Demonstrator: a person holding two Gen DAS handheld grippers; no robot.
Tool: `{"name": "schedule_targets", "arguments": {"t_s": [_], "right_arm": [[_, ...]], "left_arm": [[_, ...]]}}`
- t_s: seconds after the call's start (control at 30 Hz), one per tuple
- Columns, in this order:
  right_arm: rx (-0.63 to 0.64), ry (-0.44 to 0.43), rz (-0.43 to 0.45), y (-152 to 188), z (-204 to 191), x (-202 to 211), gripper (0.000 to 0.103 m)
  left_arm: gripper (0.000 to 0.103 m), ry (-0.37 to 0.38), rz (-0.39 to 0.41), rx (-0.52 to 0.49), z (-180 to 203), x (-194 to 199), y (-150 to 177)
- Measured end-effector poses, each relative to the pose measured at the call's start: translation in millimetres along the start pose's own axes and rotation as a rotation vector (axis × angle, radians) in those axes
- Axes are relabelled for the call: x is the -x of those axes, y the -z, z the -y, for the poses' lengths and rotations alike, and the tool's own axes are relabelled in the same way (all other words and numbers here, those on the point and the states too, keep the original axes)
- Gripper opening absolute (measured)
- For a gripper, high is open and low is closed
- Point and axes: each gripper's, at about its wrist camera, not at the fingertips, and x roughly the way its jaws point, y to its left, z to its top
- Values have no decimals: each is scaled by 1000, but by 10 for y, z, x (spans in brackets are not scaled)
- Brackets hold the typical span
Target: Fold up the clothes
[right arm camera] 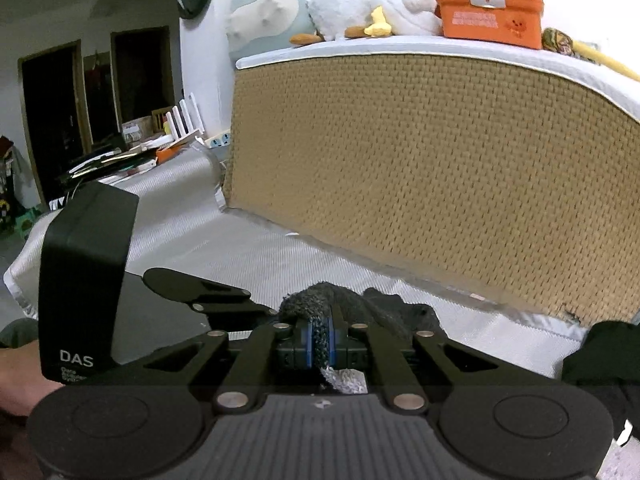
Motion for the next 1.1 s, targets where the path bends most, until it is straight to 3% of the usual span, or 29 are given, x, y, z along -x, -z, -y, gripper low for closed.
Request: {"name": "schedule_targets", "arguments": {"t_s": [0.5,0.67,0.83,1.1], "right_arm": [[-24,37,-30,215,72,64,14],[-8,76,-9,263,54,188,26],[-48,129,-22,399,210,245,26],[-184,244,-77,699,573,242,26]], "left_arm": [[19,-26,-29,-11,-76,-72,37],[18,-47,-36,52,-287,-127,39],[15,-64,-51,107,-534,-175,1],[14,-160,-49,158,-936,-292,-66]]}}
